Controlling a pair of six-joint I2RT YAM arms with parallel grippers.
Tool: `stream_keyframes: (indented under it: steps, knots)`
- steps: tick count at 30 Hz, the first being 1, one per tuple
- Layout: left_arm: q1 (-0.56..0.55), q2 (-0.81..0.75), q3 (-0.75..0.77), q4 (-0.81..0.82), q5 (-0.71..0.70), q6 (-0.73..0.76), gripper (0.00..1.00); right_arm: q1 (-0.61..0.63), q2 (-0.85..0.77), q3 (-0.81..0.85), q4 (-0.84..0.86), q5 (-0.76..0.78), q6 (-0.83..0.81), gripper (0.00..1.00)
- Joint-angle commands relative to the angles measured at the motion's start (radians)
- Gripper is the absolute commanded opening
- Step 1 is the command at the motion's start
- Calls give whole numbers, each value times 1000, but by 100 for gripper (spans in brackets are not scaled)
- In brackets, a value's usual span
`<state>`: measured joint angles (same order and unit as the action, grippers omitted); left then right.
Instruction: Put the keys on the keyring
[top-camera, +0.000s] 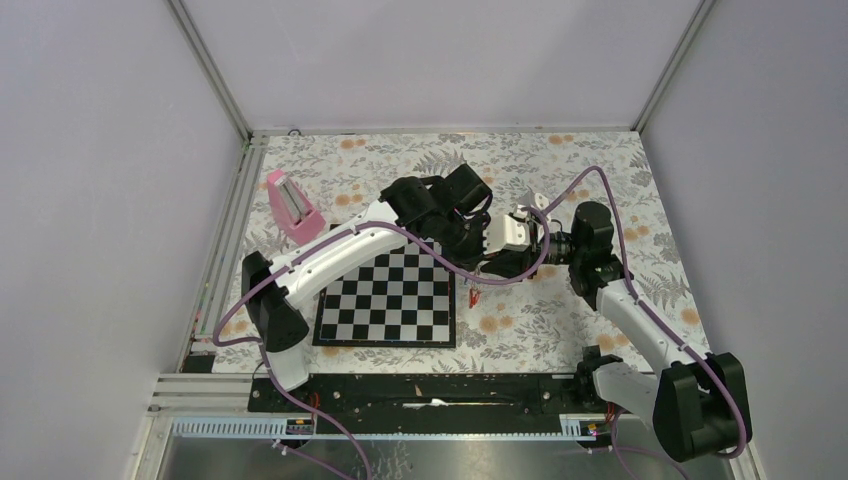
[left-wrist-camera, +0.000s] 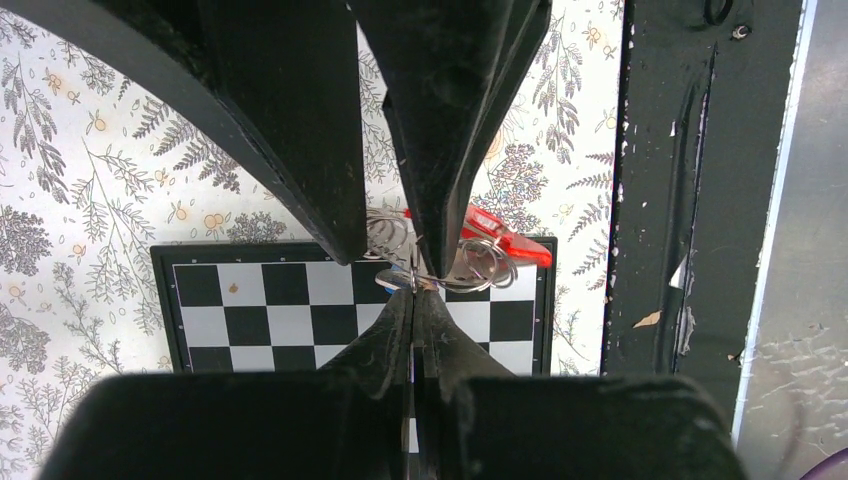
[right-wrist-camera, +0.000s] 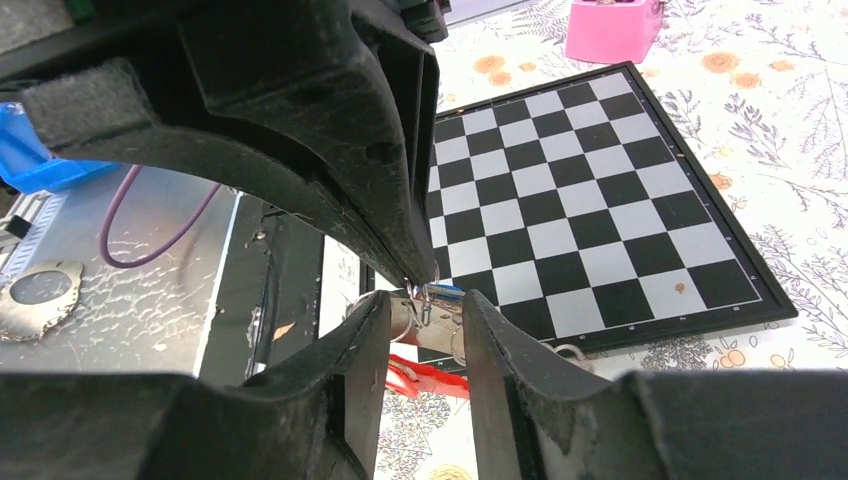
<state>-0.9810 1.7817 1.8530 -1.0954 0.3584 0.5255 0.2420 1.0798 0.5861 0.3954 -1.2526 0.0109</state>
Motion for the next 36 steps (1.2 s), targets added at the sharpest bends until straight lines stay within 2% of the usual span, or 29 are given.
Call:
stream_keyframes:
  steps: [1, 9, 12, 15, 17, 20, 23, 27, 31, 36]
  knots:
    - [-3, -18, 51, 51, 35, -14, 0, -1, 5, -11, 87, -37, 43, 38]
    - [-3, -19, 57, 61, 57, -24, 0, -1, 13, -22, 93, -39, 48, 30]
    - [-2, -19, 57, 63, 59, -28, 0, -1, 13, -19, 97, -42, 53, 18]
    - [0, -24, 56, 68, 62, -30, 0, -1, 7, -16, 116, -45, 73, 0]
    - [5, -35, 45, 79, 66, -33, 4, -2, -1, -4, 135, -49, 98, 0]
    - [42, -79, -8, 125, 126, -25, 25, -4, -10, 27, 151, -58, 131, 0]
    - [112, -154, -116, 258, 255, -27, 39, -5, -9, 39, 247, -65, 233, 0]
    - [213, -241, -261, 435, 439, -57, 49, -6, 7, 40, 404, -70, 363, 0]
    - [268, -281, -349, 506, 553, -71, 52, -9, 10, 42, 442, -71, 390, 0]
    - [277, -281, -417, 562, 631, -70, 50, -12, 13, 37, 465, -71, 409, 0]
